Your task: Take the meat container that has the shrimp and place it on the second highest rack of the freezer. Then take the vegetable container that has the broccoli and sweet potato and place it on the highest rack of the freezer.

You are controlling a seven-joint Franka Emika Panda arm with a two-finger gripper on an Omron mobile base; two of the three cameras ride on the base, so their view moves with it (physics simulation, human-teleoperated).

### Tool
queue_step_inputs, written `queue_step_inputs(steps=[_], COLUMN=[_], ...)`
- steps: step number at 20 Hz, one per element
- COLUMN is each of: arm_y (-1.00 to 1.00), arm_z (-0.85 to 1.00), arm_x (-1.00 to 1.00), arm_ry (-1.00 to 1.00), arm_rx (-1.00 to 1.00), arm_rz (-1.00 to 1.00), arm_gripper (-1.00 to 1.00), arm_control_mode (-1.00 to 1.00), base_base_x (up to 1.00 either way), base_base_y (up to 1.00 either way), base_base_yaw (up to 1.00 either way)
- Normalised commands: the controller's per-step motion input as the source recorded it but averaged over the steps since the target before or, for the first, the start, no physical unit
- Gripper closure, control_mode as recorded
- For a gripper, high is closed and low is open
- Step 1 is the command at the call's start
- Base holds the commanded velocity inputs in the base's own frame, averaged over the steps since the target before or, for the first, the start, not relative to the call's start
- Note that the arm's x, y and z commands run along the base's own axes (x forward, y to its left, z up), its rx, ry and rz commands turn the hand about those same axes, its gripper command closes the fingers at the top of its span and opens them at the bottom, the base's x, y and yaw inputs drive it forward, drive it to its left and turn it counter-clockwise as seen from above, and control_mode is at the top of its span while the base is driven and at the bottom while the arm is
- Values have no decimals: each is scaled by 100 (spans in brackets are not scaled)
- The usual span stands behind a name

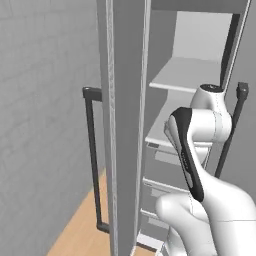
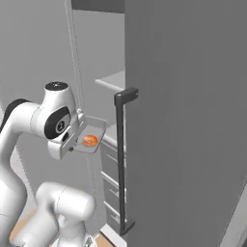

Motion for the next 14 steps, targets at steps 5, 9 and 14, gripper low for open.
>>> queue_step_inputs(steps=[5, 9, 14], arm_y=[0, 0, 0], arm_z=[0, 0, 0], arm_x=[0, 0, 0], arm_ry=[0, 0, 0], arm_rx=[0, 0, 0], arm_rz=[0, 0, 0], arm_gripper=[100, 100, 100], arm_control_mode=[100, 100, 100], base_base_x=[24, 31, 31], base_base_y=[44, 0, 1], base_base_yaw=[-36, -32, -32])
